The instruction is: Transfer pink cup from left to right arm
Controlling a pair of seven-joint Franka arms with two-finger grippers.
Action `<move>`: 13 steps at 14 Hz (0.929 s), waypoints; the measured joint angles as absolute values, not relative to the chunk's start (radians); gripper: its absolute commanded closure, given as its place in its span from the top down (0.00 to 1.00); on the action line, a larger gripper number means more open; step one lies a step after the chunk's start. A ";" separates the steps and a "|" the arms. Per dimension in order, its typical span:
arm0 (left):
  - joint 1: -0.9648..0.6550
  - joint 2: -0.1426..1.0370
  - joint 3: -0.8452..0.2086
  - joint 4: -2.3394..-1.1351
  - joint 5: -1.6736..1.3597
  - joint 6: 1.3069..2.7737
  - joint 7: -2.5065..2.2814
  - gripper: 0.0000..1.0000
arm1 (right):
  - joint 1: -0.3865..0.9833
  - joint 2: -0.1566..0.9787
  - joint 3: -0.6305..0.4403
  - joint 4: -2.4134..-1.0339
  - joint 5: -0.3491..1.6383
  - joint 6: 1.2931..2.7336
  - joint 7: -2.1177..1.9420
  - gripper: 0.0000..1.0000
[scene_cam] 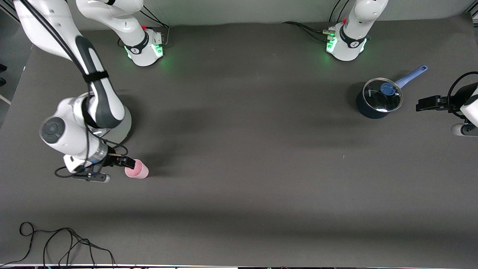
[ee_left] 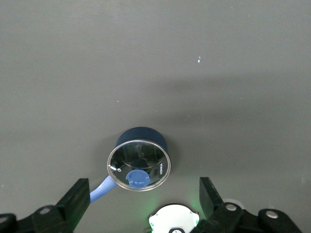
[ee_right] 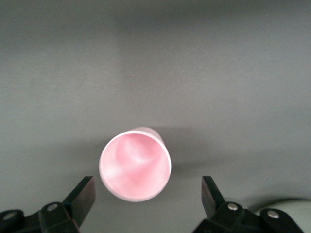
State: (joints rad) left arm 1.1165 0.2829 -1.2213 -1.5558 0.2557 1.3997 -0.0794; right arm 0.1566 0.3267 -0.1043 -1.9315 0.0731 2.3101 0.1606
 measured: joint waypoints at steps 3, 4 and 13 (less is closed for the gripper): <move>1.124 0.230 -1.220 -1.605 0.255 1.452 -0.100 1.00 | 0.157 0.208 -0.105 -1.901 0.073 2.143 0.161 0.99; 1.126 0.215 -1.215 -1.620 0.254 1.468 -0.102 1.00 | 0.157 0.171 -0.106 -1.890 0.073 2.092 0.161 0.99; 0.388 0.059 -0.401 -1.638 0.081 1.522 -0.064 1.00 | 0.157 0.003 -0.142 -1.646 0.073 1.578 0.160 0.99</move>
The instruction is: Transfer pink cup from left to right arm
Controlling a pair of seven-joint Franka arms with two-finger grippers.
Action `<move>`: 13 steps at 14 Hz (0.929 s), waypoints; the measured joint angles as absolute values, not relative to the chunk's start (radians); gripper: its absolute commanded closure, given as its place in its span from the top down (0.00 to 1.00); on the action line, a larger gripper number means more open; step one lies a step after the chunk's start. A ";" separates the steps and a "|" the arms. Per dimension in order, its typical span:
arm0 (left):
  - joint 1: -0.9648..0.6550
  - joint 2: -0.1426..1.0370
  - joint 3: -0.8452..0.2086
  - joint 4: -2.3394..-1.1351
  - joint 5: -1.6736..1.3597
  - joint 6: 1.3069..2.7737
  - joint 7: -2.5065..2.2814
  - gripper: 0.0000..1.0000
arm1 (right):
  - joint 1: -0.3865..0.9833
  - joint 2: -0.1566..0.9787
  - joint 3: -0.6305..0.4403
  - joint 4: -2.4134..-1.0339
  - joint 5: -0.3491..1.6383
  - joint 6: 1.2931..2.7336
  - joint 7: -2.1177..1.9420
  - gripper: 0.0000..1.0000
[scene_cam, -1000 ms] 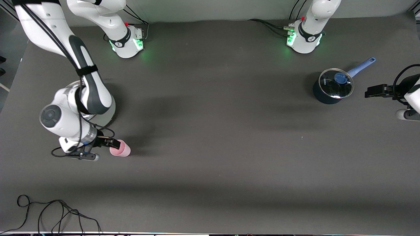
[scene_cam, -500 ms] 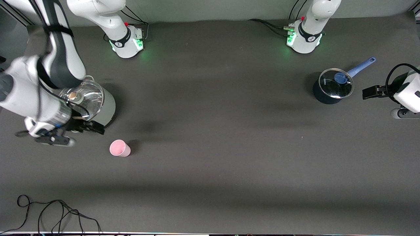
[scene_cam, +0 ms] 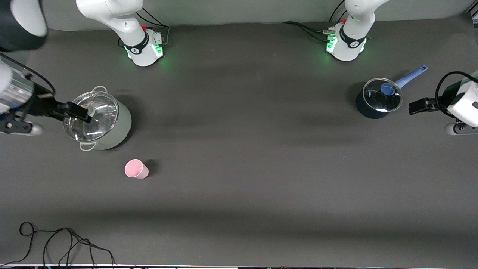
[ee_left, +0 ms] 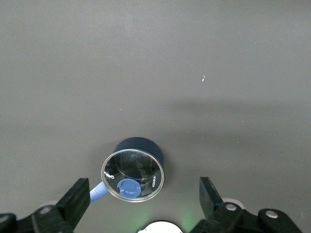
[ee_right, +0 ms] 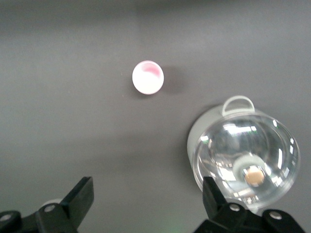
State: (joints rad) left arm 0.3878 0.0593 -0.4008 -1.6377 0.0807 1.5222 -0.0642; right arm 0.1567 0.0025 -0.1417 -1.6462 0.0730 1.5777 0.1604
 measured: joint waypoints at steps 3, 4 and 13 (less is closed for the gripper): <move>0.134 0.053 -0.183 -1.638 0.075 1.534 -0.061 1.00 | 0.157 0.003 -0.144 -1.596 0.073 1.503 0.160 0.99; 0.074 0.053 -0.134 -1.638 0.067 1.544 -0.061 1.00 | 0.159 0.003 -0.144 -1.592 0.073 1.493 0.160 0.99; -0.004 0.053 -0.039 -1.625 0.023 1.569 -0.011 1.00 | 0.160 0.020 -0.145 -1.588 0.073 1.488 0.160 0.99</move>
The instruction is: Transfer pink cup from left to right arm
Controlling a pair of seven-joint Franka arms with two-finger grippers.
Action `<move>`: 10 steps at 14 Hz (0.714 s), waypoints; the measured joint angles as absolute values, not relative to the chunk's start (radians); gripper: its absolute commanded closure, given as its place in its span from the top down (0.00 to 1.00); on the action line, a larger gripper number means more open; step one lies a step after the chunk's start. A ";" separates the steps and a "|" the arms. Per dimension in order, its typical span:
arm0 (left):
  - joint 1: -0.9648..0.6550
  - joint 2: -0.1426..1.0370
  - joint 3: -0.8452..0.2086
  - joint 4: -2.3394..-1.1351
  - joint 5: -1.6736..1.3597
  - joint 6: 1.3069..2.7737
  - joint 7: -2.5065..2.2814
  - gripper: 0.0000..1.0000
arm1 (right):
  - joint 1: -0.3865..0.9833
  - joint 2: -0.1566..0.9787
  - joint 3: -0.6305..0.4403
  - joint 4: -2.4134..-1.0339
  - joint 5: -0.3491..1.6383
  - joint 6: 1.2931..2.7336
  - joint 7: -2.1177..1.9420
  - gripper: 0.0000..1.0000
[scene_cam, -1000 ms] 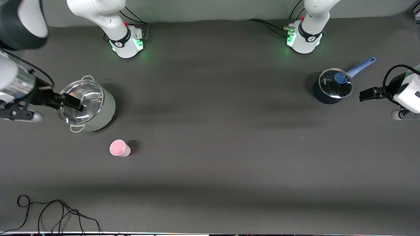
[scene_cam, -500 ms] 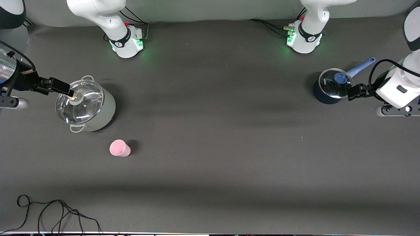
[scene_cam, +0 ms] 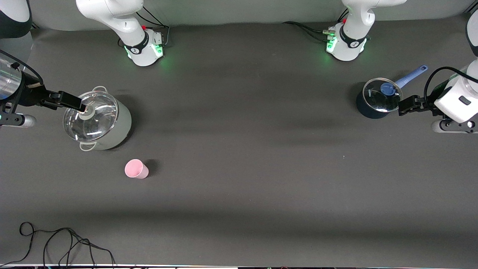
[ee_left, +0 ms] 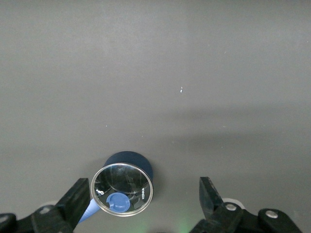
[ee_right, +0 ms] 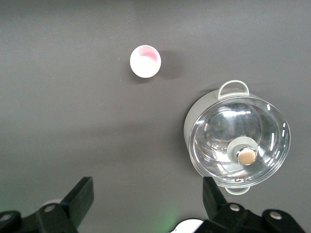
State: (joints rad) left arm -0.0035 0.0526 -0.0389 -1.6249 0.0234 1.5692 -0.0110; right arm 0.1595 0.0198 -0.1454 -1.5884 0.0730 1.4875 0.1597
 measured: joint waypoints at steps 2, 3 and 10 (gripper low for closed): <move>-0.004 0.053 -0.039 -1.623 0.023 1.573 -0.009 1.00 | 0.160 0.020 -0.146 -1.585 0.073 1.488 0.159 0.99; -0.004 0.053 -0.039 -1.622 0.023 1.573 -0.007 1.00 | 0.160 0.020 -0.146 -1.583 0.073 1.488 0.159 0.99; -0.004 0.053 -0.038 -1.622 0.022 1.573 0.034 1.00 | 0.127 0.019 -0.161 -1.580 0.071 1.488 0.110 0.99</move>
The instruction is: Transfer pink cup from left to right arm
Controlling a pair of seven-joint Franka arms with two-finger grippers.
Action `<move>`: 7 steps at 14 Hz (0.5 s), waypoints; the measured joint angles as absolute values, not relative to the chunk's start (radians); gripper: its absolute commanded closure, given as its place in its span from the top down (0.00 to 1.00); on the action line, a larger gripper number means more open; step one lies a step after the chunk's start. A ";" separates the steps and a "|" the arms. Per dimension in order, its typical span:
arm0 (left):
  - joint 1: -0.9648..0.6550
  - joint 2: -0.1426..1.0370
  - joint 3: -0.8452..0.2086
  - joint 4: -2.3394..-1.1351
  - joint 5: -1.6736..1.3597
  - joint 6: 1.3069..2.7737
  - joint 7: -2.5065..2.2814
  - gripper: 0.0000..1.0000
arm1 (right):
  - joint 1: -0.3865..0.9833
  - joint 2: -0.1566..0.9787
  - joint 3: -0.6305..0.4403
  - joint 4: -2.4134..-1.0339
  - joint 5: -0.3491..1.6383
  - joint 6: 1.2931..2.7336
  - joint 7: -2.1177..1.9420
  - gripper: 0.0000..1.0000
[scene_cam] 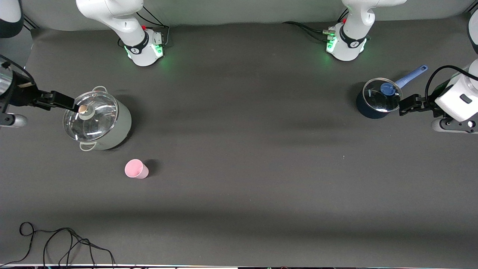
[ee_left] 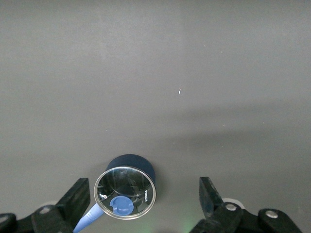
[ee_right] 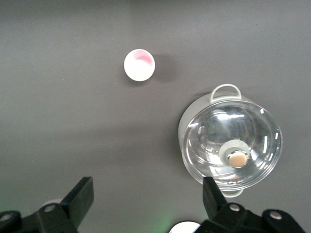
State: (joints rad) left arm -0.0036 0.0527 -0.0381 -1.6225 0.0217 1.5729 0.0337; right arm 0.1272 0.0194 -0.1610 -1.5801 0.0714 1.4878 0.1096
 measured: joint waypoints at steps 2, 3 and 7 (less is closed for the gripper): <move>-0.004 0.053 -0.037 -1.622 0.020 1.573 0.036 1.00 | 0.103 0.014 -0.152 -1.578 0.071 1.488 0.098 0.99; -0.004 0.053 -0.037 -1.622 0.018 1.573 0.037 1.00 | 0.079 0.009 -0.126 -1.578 0.071 1.488 0.098 0.99; -0.004 0.053 -0.034 -1.614 0.002 1.573 0.037 1.00 | 0.013 -0.001 -0.028 -1.578 0.071 1.491 0.098 0.99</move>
